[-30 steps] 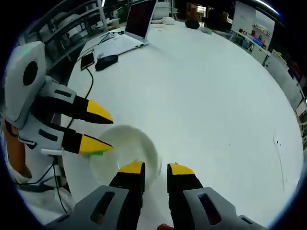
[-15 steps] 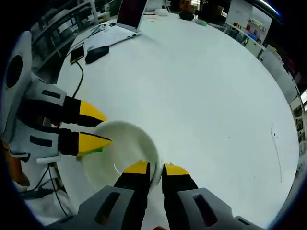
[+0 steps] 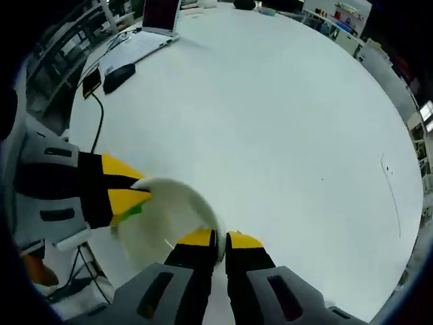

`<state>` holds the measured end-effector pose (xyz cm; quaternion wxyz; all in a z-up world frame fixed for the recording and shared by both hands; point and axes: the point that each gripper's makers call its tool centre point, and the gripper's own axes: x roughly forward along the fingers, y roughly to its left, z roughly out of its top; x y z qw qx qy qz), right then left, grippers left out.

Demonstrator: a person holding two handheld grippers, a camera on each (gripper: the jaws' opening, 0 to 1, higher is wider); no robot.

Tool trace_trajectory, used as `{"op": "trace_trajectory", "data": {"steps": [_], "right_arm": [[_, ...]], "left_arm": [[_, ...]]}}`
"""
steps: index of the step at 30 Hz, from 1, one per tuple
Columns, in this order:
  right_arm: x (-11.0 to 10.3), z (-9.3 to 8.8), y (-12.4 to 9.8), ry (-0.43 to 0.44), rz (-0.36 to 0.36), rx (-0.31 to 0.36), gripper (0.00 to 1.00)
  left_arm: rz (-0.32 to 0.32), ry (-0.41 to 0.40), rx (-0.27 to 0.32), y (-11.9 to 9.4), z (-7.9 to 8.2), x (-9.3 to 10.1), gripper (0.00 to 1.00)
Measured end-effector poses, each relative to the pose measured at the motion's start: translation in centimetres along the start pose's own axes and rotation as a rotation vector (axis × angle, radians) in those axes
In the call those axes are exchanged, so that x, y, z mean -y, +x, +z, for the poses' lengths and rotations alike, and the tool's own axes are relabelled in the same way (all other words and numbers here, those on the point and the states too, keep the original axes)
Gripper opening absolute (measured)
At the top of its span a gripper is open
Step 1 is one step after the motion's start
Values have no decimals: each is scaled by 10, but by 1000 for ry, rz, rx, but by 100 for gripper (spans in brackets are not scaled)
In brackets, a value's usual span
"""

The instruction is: Tidy tabletop coffee trays, cups and spoons，present forward

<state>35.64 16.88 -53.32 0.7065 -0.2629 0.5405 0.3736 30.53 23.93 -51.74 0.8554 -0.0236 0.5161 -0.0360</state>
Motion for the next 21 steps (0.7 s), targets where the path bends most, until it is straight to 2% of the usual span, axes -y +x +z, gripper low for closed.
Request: {"op": "trace_trajectory", "data": {"steps": [6,16,21], "right_arm": [[2,-9,-5,14,12,-49,6],[18,-15,-22,46,16,-47,6],[29,-23,-32,67,12,-49,6]], "left_arm": [[-24,-8,-50,-1,-2,9,7],[-35,21,-32,-12,10,27,7],[-41,71,-27,-11,20,41,7]]}}
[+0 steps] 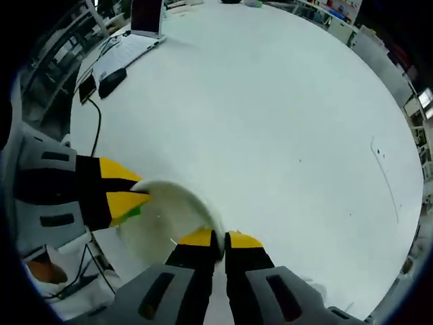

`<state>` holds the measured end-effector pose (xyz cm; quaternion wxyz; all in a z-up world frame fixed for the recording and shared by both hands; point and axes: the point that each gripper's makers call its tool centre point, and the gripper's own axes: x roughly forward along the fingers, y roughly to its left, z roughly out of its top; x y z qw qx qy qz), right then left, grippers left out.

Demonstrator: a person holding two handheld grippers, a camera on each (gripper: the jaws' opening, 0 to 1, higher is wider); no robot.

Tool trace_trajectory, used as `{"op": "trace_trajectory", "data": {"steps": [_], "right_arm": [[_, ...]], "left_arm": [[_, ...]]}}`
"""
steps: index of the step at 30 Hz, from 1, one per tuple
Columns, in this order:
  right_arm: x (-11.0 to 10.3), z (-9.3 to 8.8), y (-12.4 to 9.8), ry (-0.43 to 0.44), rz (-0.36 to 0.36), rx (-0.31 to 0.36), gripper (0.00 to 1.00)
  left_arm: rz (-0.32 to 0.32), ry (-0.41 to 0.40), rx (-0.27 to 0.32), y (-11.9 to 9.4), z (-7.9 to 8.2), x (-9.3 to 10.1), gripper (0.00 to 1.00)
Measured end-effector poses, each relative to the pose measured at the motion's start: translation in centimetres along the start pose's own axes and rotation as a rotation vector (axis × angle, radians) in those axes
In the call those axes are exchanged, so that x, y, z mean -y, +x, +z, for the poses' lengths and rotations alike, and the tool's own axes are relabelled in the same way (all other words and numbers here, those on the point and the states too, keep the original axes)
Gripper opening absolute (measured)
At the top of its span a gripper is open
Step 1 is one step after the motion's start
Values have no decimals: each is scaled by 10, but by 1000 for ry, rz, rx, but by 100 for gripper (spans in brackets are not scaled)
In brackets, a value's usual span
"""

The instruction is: Tidy tabletop coffee trays, cups and spoons，present forward

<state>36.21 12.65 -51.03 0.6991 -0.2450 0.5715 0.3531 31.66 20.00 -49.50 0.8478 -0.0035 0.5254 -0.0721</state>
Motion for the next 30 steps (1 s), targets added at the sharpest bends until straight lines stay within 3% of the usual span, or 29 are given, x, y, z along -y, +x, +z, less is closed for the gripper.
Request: {"op": "trace_trajectory", "data": {"steps": [6,11,21,30], "right_arm": [[25,-23,-15,44,-20,-4,6],[47,-49,-26,101,-30,-25,6],[92,-93,-43,188,-68,-34,6],[114,-129,-46,248,-57,-38,6]], "left_arm": [[-39,48,17,2,16,28,7],[-83,118,16,5,27,65,7],[-154,216,-8,14,36,122,7],[-194,284,-36,23,37,162,7]]}}
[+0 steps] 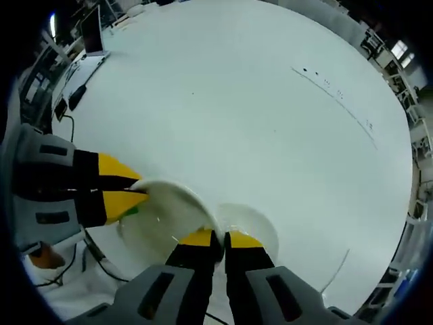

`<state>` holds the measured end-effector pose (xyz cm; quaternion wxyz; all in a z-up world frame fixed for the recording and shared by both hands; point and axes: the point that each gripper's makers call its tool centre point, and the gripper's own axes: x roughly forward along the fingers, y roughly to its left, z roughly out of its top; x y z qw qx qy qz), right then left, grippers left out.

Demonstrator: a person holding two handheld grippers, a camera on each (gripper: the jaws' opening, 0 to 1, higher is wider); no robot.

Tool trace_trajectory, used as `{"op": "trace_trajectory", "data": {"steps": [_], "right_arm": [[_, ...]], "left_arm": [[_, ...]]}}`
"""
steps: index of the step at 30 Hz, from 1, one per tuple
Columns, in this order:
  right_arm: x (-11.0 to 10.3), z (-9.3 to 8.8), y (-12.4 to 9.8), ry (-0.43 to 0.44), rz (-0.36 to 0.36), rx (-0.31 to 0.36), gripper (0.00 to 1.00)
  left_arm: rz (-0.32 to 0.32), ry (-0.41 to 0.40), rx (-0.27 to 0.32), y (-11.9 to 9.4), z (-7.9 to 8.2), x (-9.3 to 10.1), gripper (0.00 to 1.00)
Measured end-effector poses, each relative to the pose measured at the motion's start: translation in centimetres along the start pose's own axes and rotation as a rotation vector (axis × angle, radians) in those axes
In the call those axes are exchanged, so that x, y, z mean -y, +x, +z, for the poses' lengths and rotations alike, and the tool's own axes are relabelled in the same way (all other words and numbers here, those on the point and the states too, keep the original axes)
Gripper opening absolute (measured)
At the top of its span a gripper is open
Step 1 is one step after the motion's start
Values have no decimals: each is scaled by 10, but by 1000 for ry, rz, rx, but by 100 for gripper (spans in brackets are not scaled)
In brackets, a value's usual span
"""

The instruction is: Tidy tabletop coffee trays, cups and spoons，present forward

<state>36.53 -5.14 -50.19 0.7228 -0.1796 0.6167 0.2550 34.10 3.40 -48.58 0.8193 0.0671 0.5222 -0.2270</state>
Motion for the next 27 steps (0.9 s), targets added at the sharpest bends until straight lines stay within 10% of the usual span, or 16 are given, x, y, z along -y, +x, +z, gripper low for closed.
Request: {"op": "trace_trajectory", "data": {"steps": [27], "right_arm": [[39,-54,11,85,45,-47,6]], "left_arm": [[-52,96,-39,32,12,55,7]]}}
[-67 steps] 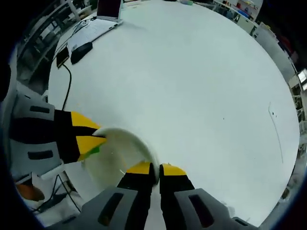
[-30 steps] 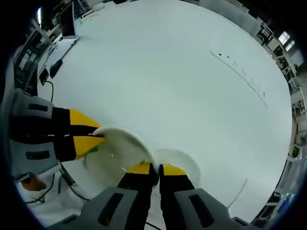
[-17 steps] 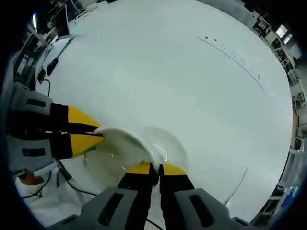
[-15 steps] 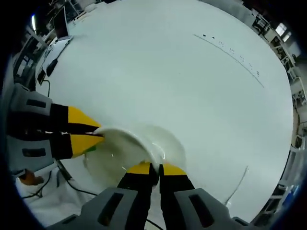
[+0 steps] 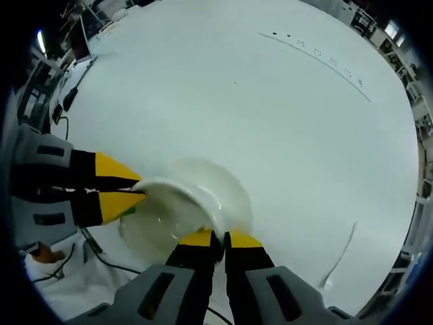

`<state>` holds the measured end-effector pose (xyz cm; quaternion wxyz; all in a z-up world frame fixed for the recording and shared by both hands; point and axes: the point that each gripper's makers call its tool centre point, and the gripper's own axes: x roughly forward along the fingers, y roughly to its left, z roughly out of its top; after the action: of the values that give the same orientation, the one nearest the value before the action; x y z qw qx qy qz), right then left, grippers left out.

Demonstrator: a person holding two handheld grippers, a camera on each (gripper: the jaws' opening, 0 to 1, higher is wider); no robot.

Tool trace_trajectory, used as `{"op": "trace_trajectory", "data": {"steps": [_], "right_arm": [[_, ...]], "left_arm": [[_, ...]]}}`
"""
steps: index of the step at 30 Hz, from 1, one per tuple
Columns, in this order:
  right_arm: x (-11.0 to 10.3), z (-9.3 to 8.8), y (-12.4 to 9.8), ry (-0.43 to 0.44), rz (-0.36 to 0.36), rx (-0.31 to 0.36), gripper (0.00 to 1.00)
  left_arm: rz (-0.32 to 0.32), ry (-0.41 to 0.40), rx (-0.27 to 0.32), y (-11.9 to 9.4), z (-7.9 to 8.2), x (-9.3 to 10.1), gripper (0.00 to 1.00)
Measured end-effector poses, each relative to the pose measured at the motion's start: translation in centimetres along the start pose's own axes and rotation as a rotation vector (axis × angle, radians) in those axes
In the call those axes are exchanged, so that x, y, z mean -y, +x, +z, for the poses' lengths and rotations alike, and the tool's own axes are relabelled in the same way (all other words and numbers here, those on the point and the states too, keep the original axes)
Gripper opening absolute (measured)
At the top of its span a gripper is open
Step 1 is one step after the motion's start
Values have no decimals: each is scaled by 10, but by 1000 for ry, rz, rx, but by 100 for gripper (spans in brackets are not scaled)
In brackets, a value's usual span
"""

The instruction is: Tidy tabletop coffee trays, cups and spoons，present forward

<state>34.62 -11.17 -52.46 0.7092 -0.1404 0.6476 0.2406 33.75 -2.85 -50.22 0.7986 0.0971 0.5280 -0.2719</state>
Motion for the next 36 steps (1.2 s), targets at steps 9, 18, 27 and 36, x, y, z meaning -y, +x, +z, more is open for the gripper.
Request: {"op": "trace_trajectory", "data": {"steps": [9,18,27,36], "right_arm": [[3,3,3,4,4,35,6],[2,4,4,-42,-19,112,7],[-5,1,2,-116,22,222,9],[-12,16,-30,-203,71,538,15]], "left_arm": [[17,2,25,1,1,0,7],[60,41,87,3,4,-3,8],[57,59,175,1,1,0,8],[68,125,379,-12,15,-2,3]]}}
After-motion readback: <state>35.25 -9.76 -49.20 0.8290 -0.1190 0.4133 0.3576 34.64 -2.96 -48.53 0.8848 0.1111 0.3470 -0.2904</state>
